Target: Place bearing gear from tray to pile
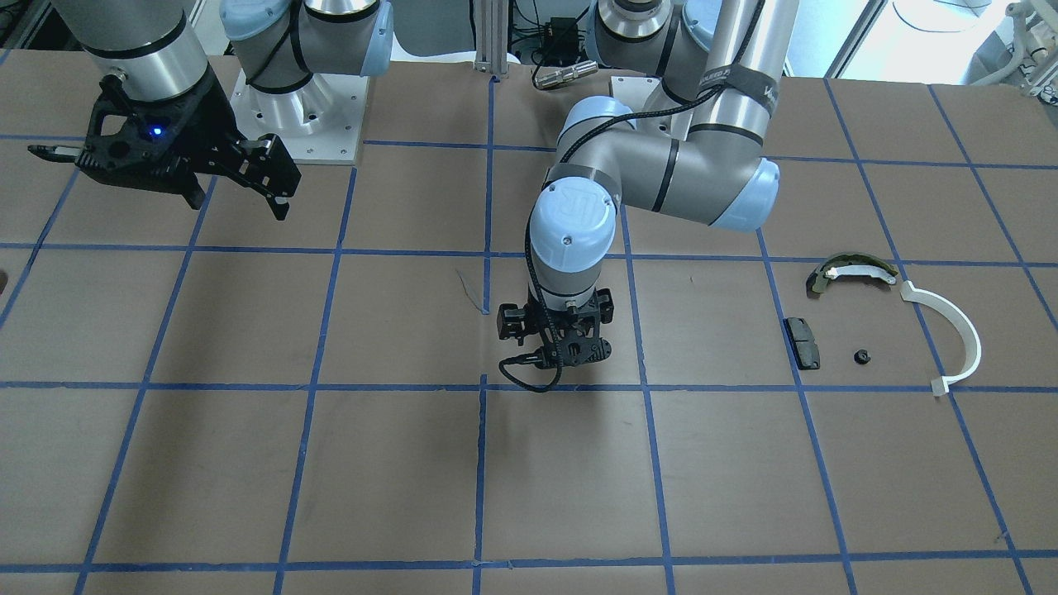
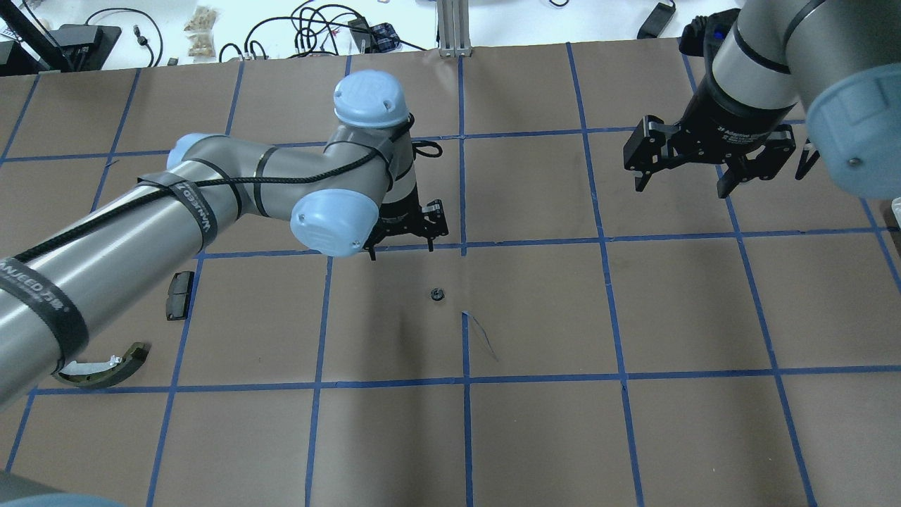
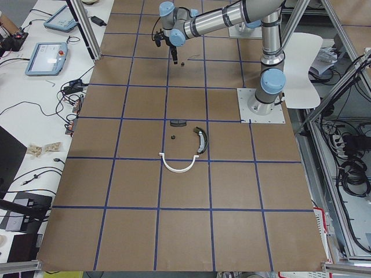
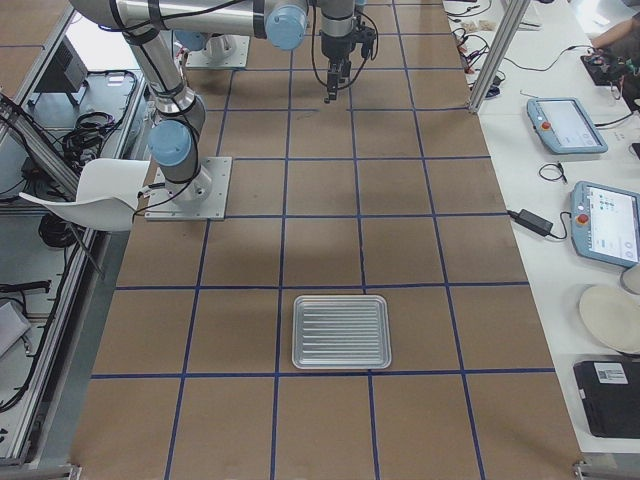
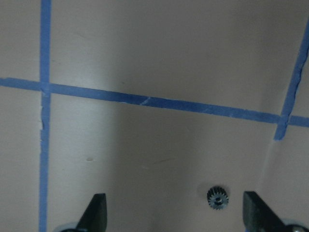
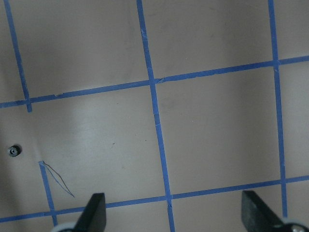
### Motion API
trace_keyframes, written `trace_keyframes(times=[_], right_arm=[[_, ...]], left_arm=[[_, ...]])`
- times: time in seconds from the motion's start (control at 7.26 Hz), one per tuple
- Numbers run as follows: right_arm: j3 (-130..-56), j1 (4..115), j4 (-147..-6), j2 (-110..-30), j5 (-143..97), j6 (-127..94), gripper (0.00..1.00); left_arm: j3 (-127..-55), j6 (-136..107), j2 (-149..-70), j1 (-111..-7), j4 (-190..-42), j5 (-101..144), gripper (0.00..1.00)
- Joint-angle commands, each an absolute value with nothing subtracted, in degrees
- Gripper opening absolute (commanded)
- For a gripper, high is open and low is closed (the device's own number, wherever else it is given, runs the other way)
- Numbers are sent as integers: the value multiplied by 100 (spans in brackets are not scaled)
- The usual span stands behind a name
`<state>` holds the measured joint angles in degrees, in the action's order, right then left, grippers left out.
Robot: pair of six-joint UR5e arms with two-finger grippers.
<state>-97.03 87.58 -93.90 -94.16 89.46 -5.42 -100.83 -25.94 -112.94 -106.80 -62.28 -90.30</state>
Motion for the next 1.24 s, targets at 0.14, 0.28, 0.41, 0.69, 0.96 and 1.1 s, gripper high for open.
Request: trace_keyframes(times=[0.14,0.28,0.41,0.69,0.96,1.1], right_arm=[[-9772,8754,-9325,-9422,8973,-502,100],[-9887,8754,-9282,-9465,8982,-501,100],[-9879,8754,-9168,-9475,9122,-492,100],[-9809,8719,-8940,-9492,9141,-457,100],[-9826,8745,-8930,-9492,9158,-457,100],[-9826,8736,-8938,-9492,9150,-457,100]], left_arm=[[-10318,-2952,-11645,-11205,-5810,-9044,100],[-10362,-2901,-11585,-11267,-5818,-9044,100],[-10432,-2718,-11619,-11233,-5810,-9053,100],[-10441,-2575,-11654,-11224,-5818,-9053,100],[-10441,-2645,-11768,-11215,-5723,-9044,100],[-10441,-2654,-11821,-11224,-5687,-9044,100]])
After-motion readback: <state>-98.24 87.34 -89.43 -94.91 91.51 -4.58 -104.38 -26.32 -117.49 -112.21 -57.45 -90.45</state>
